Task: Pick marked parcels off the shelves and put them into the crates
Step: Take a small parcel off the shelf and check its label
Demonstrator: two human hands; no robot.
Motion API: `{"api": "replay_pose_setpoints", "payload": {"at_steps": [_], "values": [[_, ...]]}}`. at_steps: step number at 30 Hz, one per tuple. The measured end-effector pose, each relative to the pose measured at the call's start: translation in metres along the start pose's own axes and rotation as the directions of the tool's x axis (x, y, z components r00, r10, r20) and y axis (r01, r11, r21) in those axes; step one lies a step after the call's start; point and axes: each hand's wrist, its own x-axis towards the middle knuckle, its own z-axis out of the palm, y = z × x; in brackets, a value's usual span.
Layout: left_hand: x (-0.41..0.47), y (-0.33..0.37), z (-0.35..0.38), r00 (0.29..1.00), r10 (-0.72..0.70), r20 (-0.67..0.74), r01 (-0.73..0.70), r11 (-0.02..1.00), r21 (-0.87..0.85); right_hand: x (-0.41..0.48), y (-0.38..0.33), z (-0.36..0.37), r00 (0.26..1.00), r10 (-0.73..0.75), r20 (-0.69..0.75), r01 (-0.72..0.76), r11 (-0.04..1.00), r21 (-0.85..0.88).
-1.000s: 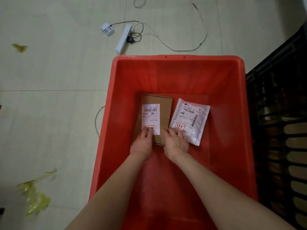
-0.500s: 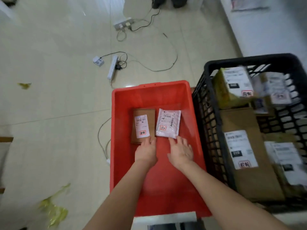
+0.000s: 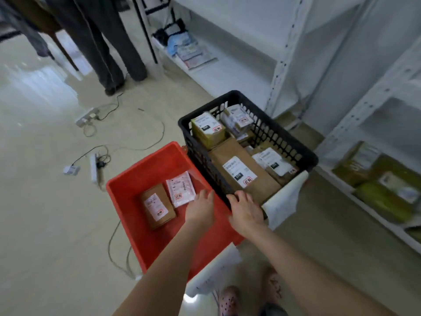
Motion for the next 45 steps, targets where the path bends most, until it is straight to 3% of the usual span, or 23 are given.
{"api": "replay_pose_setpoints", "payload": {"at_steps": [6, 10, 13, 23, 30, 36, 39, 45], "values": [[-0.021, 0.11, -0.025, 0.969, 0.245, -0.012, -0.241, 0.96, 0.146, -0.078, 0.083, -0.056, 0.965, 0.216, -0.151, -0.205, 0.975, 0.089], [-0.046, 0.205, -0.03, 0.906, 0.423, -0.001, -0.407, 0.873, 0.269, -0.147, 0.153, -0.081, 0.906, 0.367, -0.213, -0.339, 0.928, 0.156], [-0.071, 0.282, -0.024, 0.847, 0.531, 0.002, -0.512, 0.816, 0.267, -0.205, 0.208, -0.095, 0.853, 0.458, -0.248, -0.428, 0.888, 0.169], [-0.192, 0.529, 0.021, 0.684, 0.727, 0.059, -0.689, 0.618, 0.38, -0.404, 0.396, -0.106, 0.635, 0.696, -0.335, -0.637, 0.717, 0.283], [-0.245, 0.653, 0.039, 0.518, 0.854, 0.051, -0.802, 0.464, 0.377, -0.489, 0.493, -0.123, 0.497, 0.78, -0.38, -0.696, 0.62, 0.362], [-0.237, 0.734, 0.03, 0.426, 0.904, -0.032, -0.857, 0.414, 0.307, -0.499, 0.554, -0.145, 0.446, 0.797, -0.406, -0.702, 0.593, 0.394], [-0.216, 0.776, 0.019, 0.414, 0.904, -0.108, -0.85, 0.426, 0.311, -0.49, 0.589, -0.167, 0.423, 0.793, -0.438, -0.675, 0.598, 0.432], [-0.156, 0.854, -0.015, 0.486, 0.86, -0.157, -0.806, 0.51, 0.301, -0.449, 0.658, -0.222, 0.53, 0.737, -0.419, -0.59, 0.675, 0.442]]}}
